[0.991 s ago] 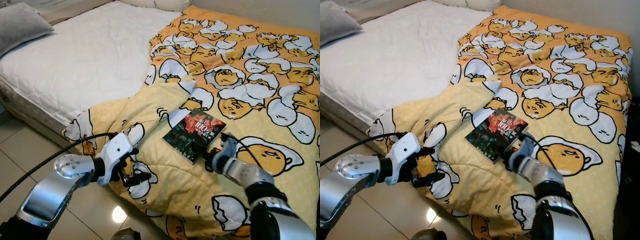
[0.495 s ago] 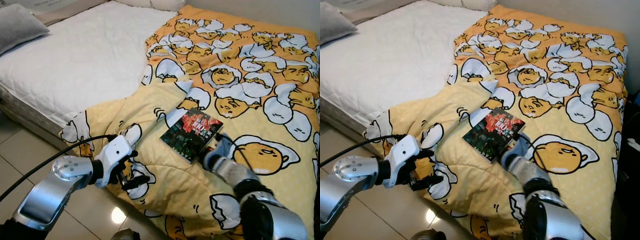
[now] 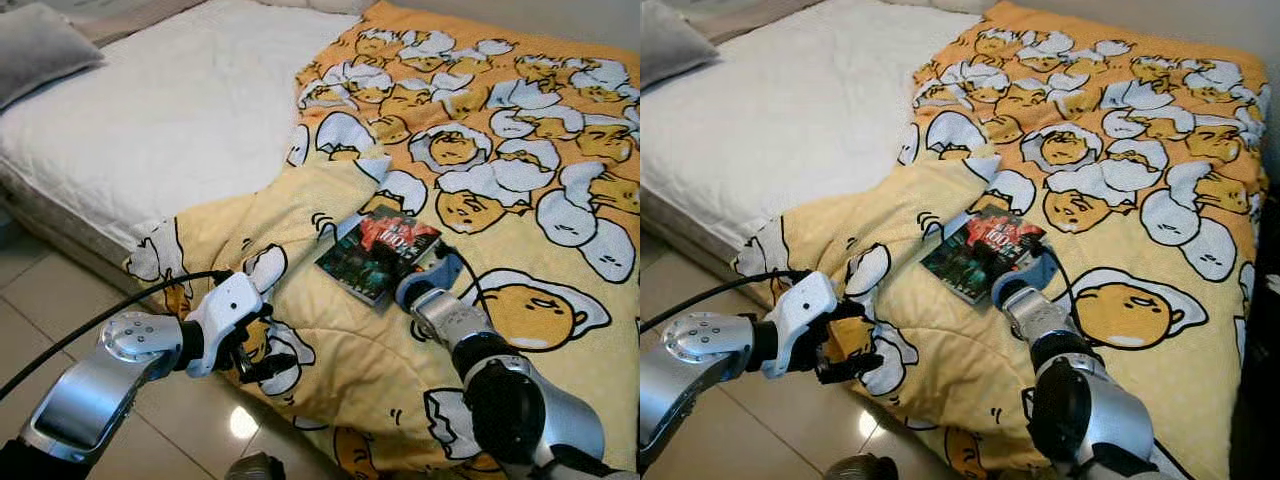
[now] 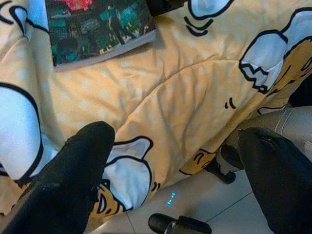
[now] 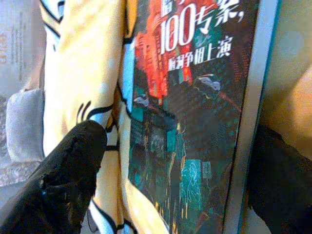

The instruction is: Clean up the room

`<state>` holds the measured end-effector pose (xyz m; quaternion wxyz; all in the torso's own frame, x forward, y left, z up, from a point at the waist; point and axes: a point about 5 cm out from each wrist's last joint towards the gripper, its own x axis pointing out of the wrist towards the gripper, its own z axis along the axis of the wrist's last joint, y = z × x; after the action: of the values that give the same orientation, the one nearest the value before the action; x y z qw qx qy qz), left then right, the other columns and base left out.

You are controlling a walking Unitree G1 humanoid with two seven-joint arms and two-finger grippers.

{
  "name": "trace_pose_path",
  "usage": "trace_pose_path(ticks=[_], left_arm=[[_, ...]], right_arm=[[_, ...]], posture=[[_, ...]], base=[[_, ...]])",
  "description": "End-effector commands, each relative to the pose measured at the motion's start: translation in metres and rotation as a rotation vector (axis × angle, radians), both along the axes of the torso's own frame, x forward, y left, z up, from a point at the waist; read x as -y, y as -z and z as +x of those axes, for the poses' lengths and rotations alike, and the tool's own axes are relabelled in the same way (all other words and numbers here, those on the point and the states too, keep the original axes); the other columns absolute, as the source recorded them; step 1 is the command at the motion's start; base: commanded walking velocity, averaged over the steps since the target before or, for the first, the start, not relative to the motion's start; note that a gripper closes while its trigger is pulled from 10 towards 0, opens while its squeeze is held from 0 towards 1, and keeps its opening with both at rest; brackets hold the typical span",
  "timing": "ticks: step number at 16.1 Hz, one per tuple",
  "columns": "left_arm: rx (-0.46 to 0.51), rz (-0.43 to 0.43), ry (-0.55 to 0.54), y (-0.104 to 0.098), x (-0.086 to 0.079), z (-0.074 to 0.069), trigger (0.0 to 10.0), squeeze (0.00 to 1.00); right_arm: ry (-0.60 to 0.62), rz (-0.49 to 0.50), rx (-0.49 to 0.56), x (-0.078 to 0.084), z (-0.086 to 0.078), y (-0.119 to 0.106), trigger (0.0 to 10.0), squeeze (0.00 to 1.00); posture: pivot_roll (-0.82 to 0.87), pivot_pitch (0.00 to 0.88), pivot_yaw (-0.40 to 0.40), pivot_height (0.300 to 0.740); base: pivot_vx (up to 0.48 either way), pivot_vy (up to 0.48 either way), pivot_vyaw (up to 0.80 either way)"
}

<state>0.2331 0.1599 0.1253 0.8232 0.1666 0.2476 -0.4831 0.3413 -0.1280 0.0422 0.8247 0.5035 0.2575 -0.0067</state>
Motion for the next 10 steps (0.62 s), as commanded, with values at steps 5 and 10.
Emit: trace_pose_path(ticks=[5, 10], left_arm=[[-0.014, 0.019, -0.001, -0.0011, -0.0063, -0.0050, 10.0, 0.48], [-0.012, 0.022, 0.002, -0.0029, -0.0059, -0.0034, 10.0, 0.48]], right_arm=[[0.037, 0.014, -0.021, -0.0049, 0.0007, 0.0005, 0.0, 0.00], [0.024, 0.026, -0.019, -0.0069, -0.0005, 0.0016, 0.0, 0.00]], posture=[[0.14, 0.109, 0.056, 0.740], [0.15, 0.112, 0.056, 0.740]], base=[[0.000, 0.000, 0.00], [0.000, 0.000, 0.00]])
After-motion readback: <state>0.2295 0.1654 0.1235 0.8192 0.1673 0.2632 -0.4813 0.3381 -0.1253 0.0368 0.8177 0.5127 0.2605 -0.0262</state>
